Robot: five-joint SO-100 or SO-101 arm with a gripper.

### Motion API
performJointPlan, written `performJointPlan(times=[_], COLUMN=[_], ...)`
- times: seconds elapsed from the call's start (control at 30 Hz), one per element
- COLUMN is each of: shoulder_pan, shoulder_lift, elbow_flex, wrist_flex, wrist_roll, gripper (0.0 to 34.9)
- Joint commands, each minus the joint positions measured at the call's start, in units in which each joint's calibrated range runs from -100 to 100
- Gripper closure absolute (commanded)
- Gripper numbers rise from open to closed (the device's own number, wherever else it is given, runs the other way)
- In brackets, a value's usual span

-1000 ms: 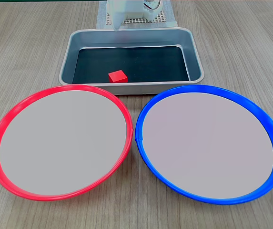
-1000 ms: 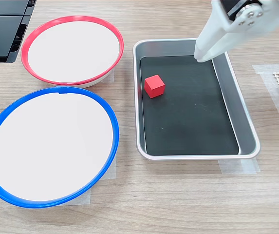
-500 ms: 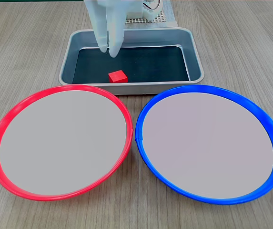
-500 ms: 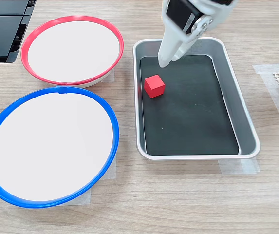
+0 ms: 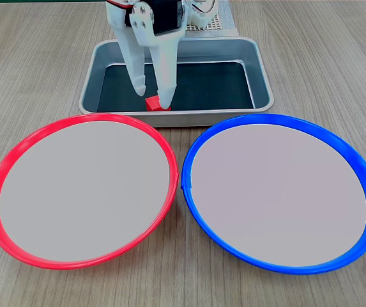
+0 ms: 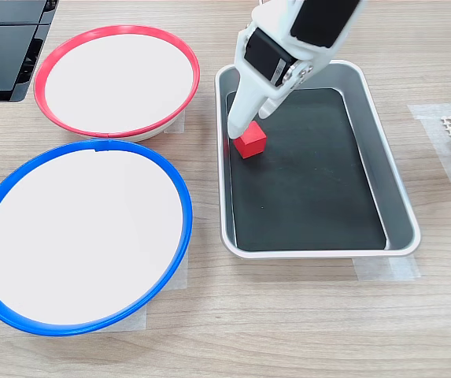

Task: Move a red block from tray to red dish

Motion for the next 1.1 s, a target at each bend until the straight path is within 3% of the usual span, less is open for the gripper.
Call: performJointPlan(times=[0.0, 0.13, 0.17, 0.2, 0.27, 0.4, 0.53, 0.6, 0.83, 1.07], shoulder_pan=[-0.42, -0.99, -1.17, -1.46, -1.74, -2.30, -2.87, -2.49, 4.29, 6.36], shoulder_lift=[1.49, 3.79, 4.05, 4.30, 4.13, 1.66, -3.29, -3.37, 14.37, 32.02], elbow_flex=[-1.64, -1.91, -1.91, -1.91, -1.82, -3.36, -15.47, -20.93, -38.96, -45.60], wrist_flex=[-1.27, -1.76, -1.76, -1.76, -1.27, 2.53, 13.67, 14.25, -1.76, -10.76], wrist_roll=[-0.63, -0.68, -0.68, -0.83, -0.83, -0.83, -2.00, -2.93, -5.86, -5.76], gripper=[17.1, 20.4, 22.8, 28.2, 34.6, 34.7, 34.7, 34.7, 34.7, 34.7])
